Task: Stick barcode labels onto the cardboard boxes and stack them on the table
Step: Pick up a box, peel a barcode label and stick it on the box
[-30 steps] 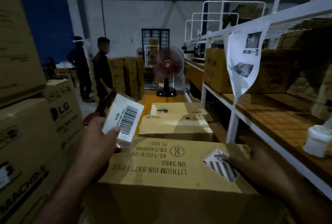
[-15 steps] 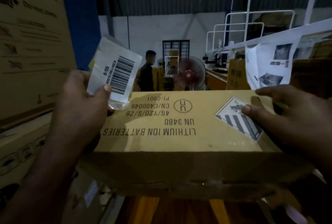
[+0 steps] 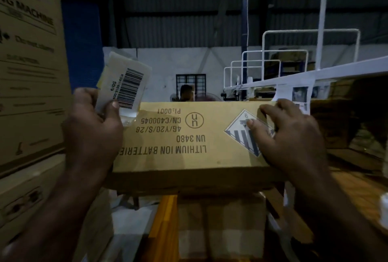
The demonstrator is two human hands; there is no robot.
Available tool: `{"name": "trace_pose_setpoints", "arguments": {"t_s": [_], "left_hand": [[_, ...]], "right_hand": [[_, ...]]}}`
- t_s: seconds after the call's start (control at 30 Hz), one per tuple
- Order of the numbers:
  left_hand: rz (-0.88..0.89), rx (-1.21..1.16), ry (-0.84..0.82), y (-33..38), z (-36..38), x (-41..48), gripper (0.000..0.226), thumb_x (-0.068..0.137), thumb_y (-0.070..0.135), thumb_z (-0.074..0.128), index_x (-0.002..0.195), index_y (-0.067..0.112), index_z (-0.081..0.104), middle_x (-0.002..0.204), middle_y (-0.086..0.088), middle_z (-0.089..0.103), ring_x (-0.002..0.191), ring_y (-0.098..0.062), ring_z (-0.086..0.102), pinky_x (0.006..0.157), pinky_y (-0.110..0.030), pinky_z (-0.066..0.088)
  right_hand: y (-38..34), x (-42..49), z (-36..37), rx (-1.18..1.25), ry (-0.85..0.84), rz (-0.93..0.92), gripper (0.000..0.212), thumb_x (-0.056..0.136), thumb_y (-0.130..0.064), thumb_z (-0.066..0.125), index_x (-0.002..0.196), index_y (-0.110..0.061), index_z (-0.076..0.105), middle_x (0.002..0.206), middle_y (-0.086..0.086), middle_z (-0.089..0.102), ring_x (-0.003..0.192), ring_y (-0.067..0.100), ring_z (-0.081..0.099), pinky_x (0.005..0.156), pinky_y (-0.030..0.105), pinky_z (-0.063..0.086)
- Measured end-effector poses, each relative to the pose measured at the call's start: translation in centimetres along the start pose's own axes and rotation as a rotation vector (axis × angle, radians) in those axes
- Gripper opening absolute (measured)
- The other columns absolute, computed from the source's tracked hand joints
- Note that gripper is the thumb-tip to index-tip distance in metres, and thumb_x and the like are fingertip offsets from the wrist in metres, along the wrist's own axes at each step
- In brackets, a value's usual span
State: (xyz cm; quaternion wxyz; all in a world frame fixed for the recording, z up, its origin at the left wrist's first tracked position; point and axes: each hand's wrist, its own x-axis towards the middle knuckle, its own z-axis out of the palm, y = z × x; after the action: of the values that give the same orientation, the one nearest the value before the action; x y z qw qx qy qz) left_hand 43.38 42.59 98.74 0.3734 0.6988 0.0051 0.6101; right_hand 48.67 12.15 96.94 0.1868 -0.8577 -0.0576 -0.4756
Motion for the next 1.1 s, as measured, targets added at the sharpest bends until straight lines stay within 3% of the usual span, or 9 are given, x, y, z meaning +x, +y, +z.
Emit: {"name": "trace_pose_setpoints", "arguments": {"t_s": [0.1,0.33,0.53,0.7,0.77,0.83,0.93,1.03,1.1], "left_hand": [[0.004,0.023,0.003,-1.2,1.8,-0.2,0.022,0.098,0.024,0.056,0.115,0.013,0.046,0.103,-0.002,0.057,0.080,-0.017,0.060,0.052,-0.019,0.042],[-0.020,0.048,-0.040,-4.8,5.0,-2.0,0.021,0.099,0.023,0.054,0.116,0.018,0.043,0.102,0.001,0.054,0.070,-0.009,0.058,0.050,-0.024,0.049],[-0.012,-0.031,0.028,-6.0,5.9,-1.3,0.022,0.098,0.021,0.056,0.116,0.012,0.046,0.103,-0.001,0.054,0.081,-0.019,0.062,0.054,-0.021,0.049],[0.137,-0.063,0.086,-6.0,8.4,-1.3,0.018,0.099,0.019,0.057,0.111,0.009,0.048,0.100,0.001,0.055,0.082,-0.014,0.061,0.057,-0.013,0.045],[0.176,-0.024,0.027,-7.1,10.2,-2.2,0.016,0.098,0.022,0.055,0.109,0.014,0.046,0.096,0.000,0.055,0.078,-0.016,0.058,0.054,-0.018,0.045],[0.129,0.000,-0.075,-8.2,11.4,-4.3,0.016,0.095,0.030,0.052,0.106,0.020,0.045,0.093,0.003,0.051,0.077,-0.022,0.057,0.057,-0.037,0.055],[0.024,0.063,-0.158,-9.2,12.0,-8.9,0.020,0.091,0.023,0.063,0.101,0.029,0.047,0.093,0.014,0.048,0.087,-0.010,0.049,0.088,-0.068,0.049],[0.002,0.058,-0.302,-9.7,12.6,-13.8,0.018,0.089,0.022,0.061,0.096,0.034,0.049,0.089,0.015,0.048,0.083,-0.002,0.038,0.082,-0.065,0.052],[-0.052,0.068,-0.485,-9.5,12.8,-16.2,0.010,0.089,0.029,0.053,0.098,0.033,0.054,0.086,0.014,0.056,0.083,-0.008,0.048,0.095,-0.063,0.047]], "right_hand": [[0.2,0.5,2.5,-0.025,-0.042,-0.016,0.065,0.088,-0.067,0.034,0.141,-0.030,0.045,0.154,0.006,0.035,0.127,0.041,0.042,0.093,0.051,0.043],[1.3,0.5,8.5,-0.066,-0.215,-0.006,0.070,0.084,-0.073,0.027,0.145,-0.038,0.030,0.160,0.004,0.020,0.135,0.042,0.031,0.098,0.058,0.041],[1.9,1.4,10.1,0.003,-0.043,-0.056,0.065,0.082,-0.071,0.040,0.134,-0.032,0.047,0.150,0.005,0.035,0.125,0.037,0.043,0.089,0.054,0.048],[3.0,3.9,12.4,0.099,0.041,-0.058,0.056,0.086,-0.062,0.047,0.132,-0.030,0.043,0.147,0.006,0.032,0.127,0.034,0.038,0.093,0.052,0.046],[3.9,4.0,14.2,0.084,-0.071,-0.019,0.059,0.088,-0.062,0.044,0.138,-0.033,0.034,0.152,0.005,0.022,0.131,0.036,0.034,0.096,0.054,0.044],[4.9,3.0,16.4,0.050,-0.230,0.020,0.068,0.087,-0.070,0.038,0.144,-0.038,0.019,0.156,0.004,0.011,0.137,0.040,0.028,0.103,0.059,0.038],[6.1,0.2,19.8,0.075,-0.467,0.109,0.085,0.083,-0.081,0.030,0.147,-0.048,-0.015,0.161,0.002,-0.025,0.148,0.042,-0.007,0.116,0.065,0.013],[5.7,-2.0,21.2,0.201,-0.703,0.161,0.091,0.077,-0.088,0.029,0.145,-0.053,-0.020,0.160,0.002,-0.030,0.150,0.038,-0.004,0.116,0.062,0.019],[4.9,-3.0,22.3,0.281,-0.789,0.150,0.089,0.084,-0.076,0.043,0.152,-0.046,-0.008,0.160,0.000,-0.029,0.150,0.034,0.005,0.113,0.054,0.027]]}}
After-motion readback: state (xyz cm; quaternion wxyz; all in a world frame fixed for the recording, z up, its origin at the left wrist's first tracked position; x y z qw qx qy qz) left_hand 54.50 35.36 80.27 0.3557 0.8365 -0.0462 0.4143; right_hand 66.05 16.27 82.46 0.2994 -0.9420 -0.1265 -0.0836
